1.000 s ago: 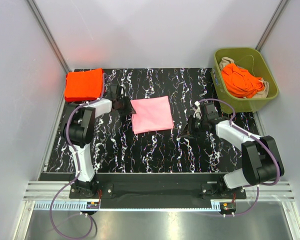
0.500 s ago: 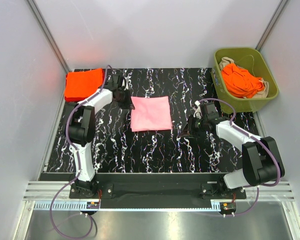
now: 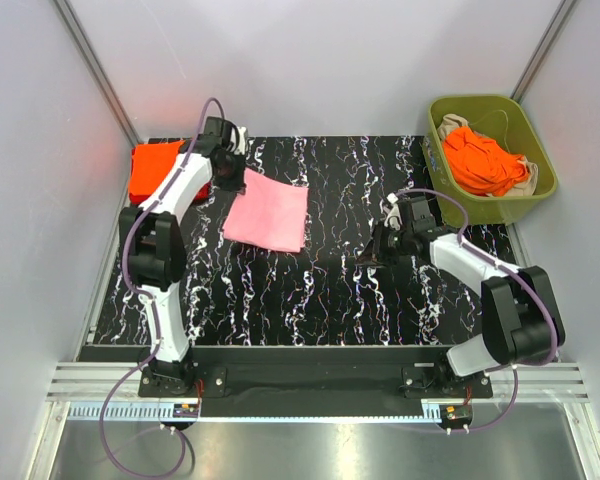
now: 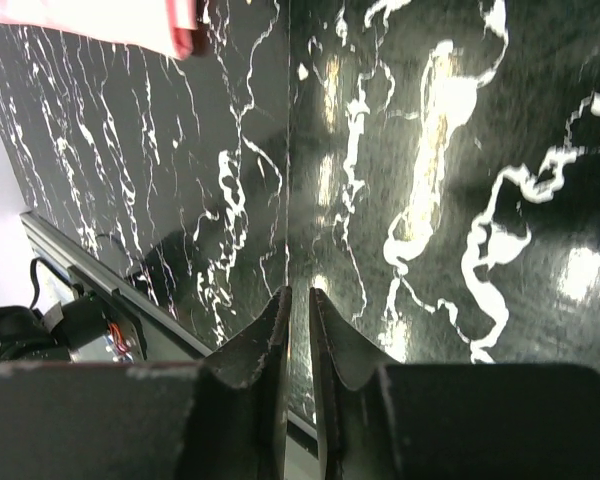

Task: Fold and stack the t-shirts
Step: Neatly place the folded tshirt to the corner

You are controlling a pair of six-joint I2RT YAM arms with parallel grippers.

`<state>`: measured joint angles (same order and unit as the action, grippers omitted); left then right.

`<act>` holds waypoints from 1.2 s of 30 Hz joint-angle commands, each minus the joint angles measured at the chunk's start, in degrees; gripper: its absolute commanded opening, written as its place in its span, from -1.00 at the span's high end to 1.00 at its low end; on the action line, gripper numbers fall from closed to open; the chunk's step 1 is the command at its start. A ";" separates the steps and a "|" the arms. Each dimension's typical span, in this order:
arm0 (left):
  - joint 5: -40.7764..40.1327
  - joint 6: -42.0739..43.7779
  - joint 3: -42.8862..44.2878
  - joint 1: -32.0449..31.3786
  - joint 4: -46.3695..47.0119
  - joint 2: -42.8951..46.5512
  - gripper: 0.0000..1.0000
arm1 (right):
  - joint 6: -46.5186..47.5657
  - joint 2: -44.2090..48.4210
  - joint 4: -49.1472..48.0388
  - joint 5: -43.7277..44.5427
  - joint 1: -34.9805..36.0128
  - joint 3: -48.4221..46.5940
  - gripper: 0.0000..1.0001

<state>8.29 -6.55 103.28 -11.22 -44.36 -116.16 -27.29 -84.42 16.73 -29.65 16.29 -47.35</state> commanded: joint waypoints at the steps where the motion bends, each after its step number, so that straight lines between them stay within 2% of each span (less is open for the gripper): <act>1: -4.34 7.76 4.99 2.08 -1.43 0.23 1.00 | 0.48 -1.97 -1.88 -1.38 0.49 -3.36 0.61; 8: -9.77 12.17 14.48 5.68 -1.61 -2.75 1.00 | 0.74 -8.81 -3.63 -2.52 0.49 -6.52 0.62; 19: -12.69 17.35 32.49 11.14 -0.82 -12.51 1.00 | 0.74 -18.32 -3.99 -4.28 0.49 -12.58 0.62; 28: -11.55 19.82 32.86 16.84 7.70 -12.69 1.00 | 1.53 -19.11 -3.99 -4.81 0.49 -12.24 0.63; 36: -11.20 23.42 31.98 17.90 11.04 -11.29 1.00 | 1.80 -18.94 -3.99 -4.45 0.49 -11.80 0.63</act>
<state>-2.83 14.24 132.42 6.39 -39.31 -129.75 -26.57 -103.37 14.17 -32.69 16.34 -58.17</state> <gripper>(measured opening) 0.025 0.187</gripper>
